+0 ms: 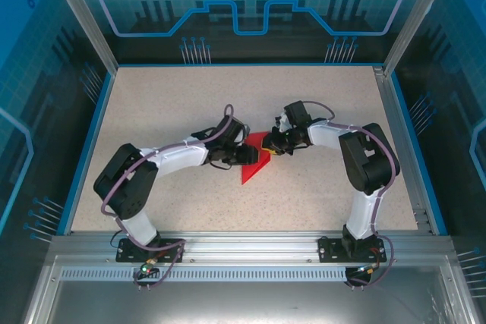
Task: Fold a paper plane with a square sheet of paper (pick it up from the middle)
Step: Fourth fold the wing at the center of the table.
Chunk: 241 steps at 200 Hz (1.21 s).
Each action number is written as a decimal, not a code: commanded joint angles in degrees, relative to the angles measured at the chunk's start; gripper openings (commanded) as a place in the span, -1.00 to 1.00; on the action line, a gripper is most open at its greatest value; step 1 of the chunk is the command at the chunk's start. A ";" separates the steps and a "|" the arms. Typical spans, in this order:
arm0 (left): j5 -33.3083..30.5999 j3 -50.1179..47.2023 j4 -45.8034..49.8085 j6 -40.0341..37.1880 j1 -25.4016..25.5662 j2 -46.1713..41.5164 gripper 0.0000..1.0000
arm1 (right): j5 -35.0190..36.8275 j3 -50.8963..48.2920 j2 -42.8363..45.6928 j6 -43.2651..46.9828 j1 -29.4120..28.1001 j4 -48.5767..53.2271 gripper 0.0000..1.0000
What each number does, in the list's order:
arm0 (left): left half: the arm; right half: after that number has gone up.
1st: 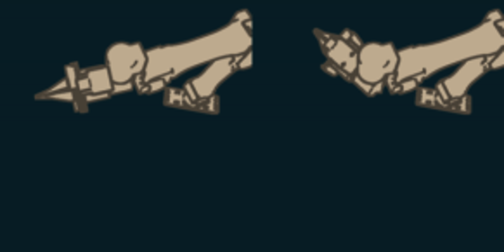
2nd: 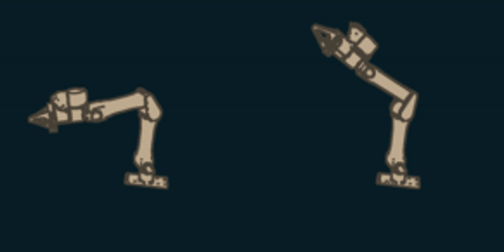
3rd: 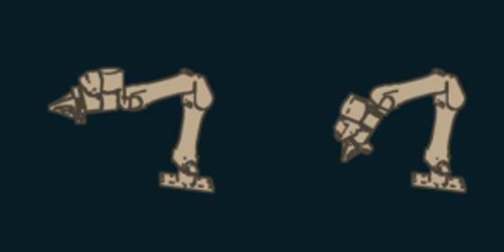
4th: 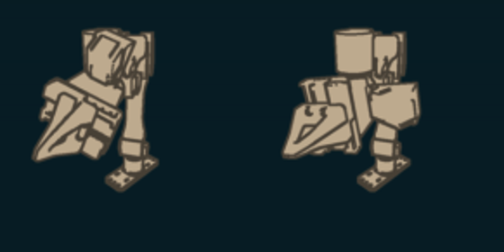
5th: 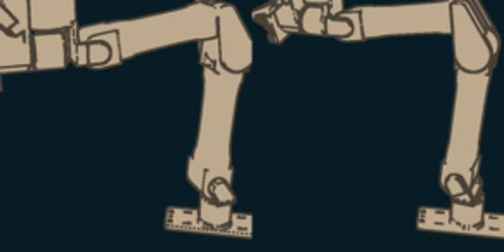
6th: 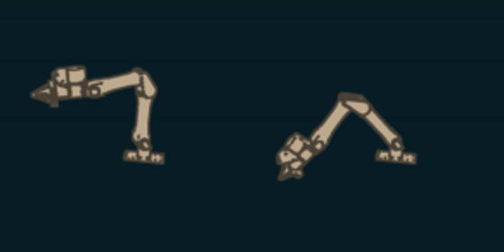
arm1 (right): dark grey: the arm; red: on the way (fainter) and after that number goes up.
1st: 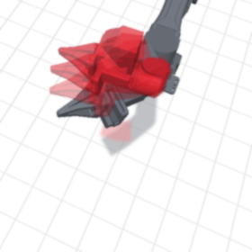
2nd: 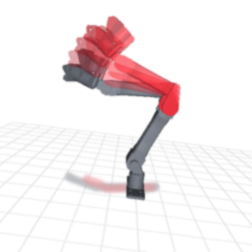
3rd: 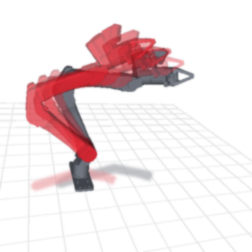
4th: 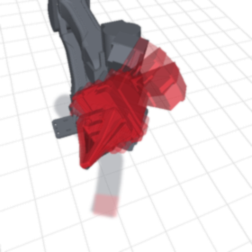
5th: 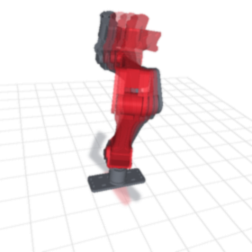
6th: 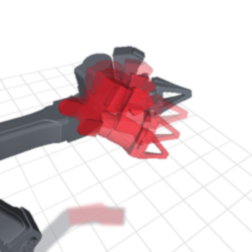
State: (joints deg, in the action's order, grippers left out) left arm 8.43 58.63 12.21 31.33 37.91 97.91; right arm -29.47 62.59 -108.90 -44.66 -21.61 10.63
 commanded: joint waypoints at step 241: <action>-32.24 6.29 10.62 5.25 15.37 9.82 -0.27 | -7.77 1.84 -0.25 4.41 2.30 3.18 -0.54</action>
State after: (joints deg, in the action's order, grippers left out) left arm -21.39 64.73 20.99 35.83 52.64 106.63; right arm -35.66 63.11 -108.92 -41.28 -20.14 12.16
